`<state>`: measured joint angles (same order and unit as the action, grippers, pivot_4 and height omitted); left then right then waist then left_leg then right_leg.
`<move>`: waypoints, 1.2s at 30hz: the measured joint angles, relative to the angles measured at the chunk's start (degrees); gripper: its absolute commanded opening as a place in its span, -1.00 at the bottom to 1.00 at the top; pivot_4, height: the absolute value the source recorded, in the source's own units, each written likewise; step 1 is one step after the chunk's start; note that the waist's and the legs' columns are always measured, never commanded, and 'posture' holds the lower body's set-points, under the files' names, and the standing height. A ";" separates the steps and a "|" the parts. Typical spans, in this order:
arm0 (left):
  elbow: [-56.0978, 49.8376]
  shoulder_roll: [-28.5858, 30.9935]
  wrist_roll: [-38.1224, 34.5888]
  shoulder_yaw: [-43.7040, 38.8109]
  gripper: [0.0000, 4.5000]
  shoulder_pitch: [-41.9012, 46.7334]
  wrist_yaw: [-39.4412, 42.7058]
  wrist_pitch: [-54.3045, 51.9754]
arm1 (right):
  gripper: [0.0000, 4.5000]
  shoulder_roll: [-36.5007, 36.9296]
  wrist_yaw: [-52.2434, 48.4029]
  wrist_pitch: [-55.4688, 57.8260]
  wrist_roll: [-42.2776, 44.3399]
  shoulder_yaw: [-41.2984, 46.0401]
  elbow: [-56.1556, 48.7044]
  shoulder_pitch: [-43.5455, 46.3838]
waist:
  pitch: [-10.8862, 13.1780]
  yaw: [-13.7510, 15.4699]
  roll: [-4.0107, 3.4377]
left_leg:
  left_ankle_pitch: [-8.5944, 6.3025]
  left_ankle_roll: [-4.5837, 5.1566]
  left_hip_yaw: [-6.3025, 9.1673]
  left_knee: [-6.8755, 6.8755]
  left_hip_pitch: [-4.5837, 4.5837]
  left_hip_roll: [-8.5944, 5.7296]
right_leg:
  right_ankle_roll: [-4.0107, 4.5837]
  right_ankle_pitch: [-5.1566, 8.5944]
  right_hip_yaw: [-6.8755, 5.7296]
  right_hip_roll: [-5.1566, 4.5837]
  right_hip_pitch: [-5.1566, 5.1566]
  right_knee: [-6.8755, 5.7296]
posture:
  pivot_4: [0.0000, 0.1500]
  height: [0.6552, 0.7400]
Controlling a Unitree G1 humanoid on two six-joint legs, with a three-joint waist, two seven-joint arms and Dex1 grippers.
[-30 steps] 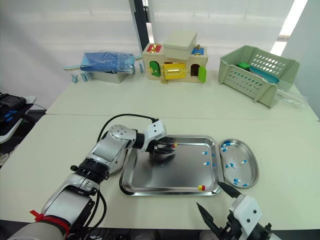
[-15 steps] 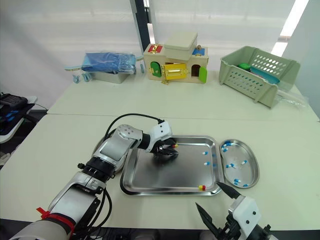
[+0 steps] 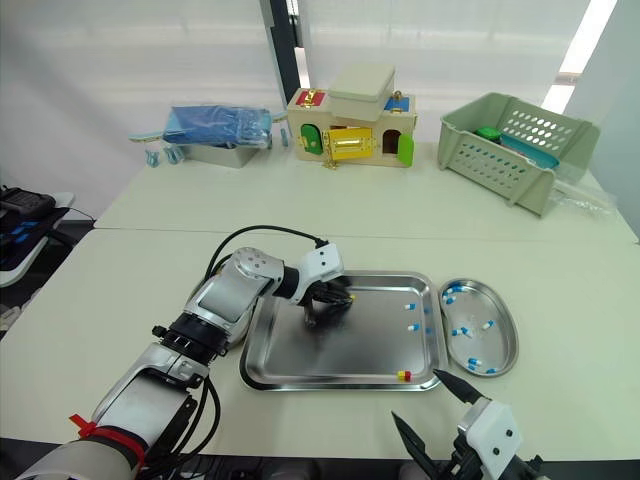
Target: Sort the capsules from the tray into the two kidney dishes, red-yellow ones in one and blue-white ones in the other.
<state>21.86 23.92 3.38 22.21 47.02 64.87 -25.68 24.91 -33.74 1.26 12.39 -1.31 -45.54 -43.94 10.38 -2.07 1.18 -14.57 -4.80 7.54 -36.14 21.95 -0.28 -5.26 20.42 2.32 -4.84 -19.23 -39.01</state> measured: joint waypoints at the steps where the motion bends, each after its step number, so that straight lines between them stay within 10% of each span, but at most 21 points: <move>1: -1.08 0.54 -0.18 0.03 -0.98 -0.57 1.03 -0.02 | 1.00 0.13 -0.05 -0.12 0.00 -0.03 0.09 0.01 | 0.00 -0.05 0.00 | 0.00 0.00 -0.01 0.00 0.00 0.00 | 0.00 0.00 0.00 0.00 0.00 0.00 | 1.00 1.00; 21: -23.23 25.45 -8.35 -17.21 -0.98 -11.58 -2.94 -27.79 | 1.00 13.06 -15.39 -0.56 9.73 3.17 3.59 9.12 | 0.01 -0.73 0.00 | 0.00 0.01 0.07 0.00 0.00 0.02 | 0.00 0.00 -0.05 0.00 0.02 0.00 | 1.00 1.00; 36: -25.99 27.83 -13.04 -20.41 -0.98 -19.21 -9.27 -31.32 | 1.00 11.08 -20.42 -5.04 11.49 2.26 12.49 15.35 | 0.02 -0.40 0.04 | 0.00 0.00 0.04 0.00 0.01 0.03 | 0.01 0.00 -0.03 0.00 0.00 -0.01 | 1.00 1.00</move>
<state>-4.13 51.76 -9.66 1.80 27.81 55.60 -57.01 36.00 -54.17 -3.78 23.88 0.96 -33.06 -28.60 10.40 -2.47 1.22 -14.57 -4.80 7.58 -36.14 21.97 -0.25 -5.26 20.42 2.29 -4.84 -19.24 -39.02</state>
